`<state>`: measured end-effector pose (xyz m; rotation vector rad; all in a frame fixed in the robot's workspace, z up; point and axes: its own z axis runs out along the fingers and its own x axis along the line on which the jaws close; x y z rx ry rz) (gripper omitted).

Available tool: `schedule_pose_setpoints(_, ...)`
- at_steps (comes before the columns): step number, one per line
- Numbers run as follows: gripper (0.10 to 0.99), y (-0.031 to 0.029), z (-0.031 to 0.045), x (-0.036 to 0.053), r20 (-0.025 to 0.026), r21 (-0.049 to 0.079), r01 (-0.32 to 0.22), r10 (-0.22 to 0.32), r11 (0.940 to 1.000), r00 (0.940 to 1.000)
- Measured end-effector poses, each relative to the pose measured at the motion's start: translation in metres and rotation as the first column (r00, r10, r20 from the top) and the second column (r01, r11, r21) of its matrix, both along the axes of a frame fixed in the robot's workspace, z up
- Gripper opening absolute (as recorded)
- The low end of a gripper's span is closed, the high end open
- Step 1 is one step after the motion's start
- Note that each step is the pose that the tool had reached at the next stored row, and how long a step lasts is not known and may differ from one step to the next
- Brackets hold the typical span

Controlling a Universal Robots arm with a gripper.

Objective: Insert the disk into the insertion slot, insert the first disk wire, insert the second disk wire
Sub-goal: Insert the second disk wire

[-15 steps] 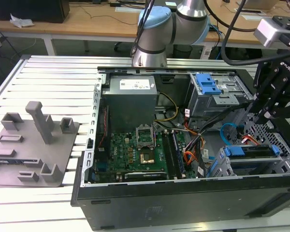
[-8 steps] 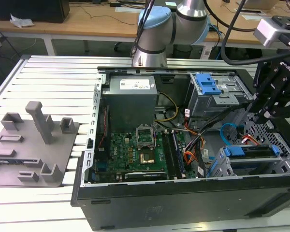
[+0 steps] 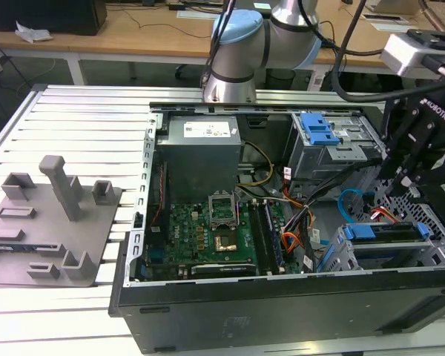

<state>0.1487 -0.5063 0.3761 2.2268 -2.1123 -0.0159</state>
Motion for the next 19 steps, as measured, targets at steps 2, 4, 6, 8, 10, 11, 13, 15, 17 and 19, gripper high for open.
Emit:
schedule_pose_setpoints(2, 0.361, 0.0000, -0.0044, -0.0052, 0.0000, 0.000, -0.002, 0.002, 1.0000, 1.0000)
schedule_pose_setpoints(4, 0.361, -0.0002, -0.0074, -0.0093, -0.0001, 0.000, -0.007, 0.007, 1.0000, 1.0000)
schedule_pose_setpoints(6, 0.361, -0.0004, -0.0112, -0.0118, -0.0005, 0.000, -0.029, 0.029, 0.9996, 0.9996)
schedule_pose_setpoints(8, 0.361, -0.0005, -0.0128, -0.0133, -0.0005, -0.001, -0.041, 0.041, 0.9992, 0.9992)
schedule_pose_setpoints(10, 0.361, -0.0005, -0.0154, -0.0181, -0.0006, -0.001, -0.048, 0.048, 0.9989, 0.9989)
schedule_pose_setpoints(11, 0.361, -0.0005, -0.0163, -0.0192, -0.0006, -0.001, -0.050, 0.050, 0.9988, 0.9988)
schedule_pose_setpoints(13, 0.361, -0.0005, -0.0167, -0.0195, -0.0007, -0.003, -0.052, 0.052, 0.9987, 0.9987)
schedule_pose_setpoints(15, 0.361, -0.0006, -0.0167, -0.0195, -0.0007, -0.003, -0.052, 0.052, 0.9987, 0.9987)
schedule_pose_setpoints(17, 0.282, -0.0005, -0.0167, -0.0195, -0.0007, -0.004, -0.052, 0.052, 0.9987, 0.9987)
schedule_pose_setpoints(19, 0.161, -0.0005, -0.0167, -0.0195, -0.0007, -0.004, -0.052, 0.052, 0.9987, 0.9987)
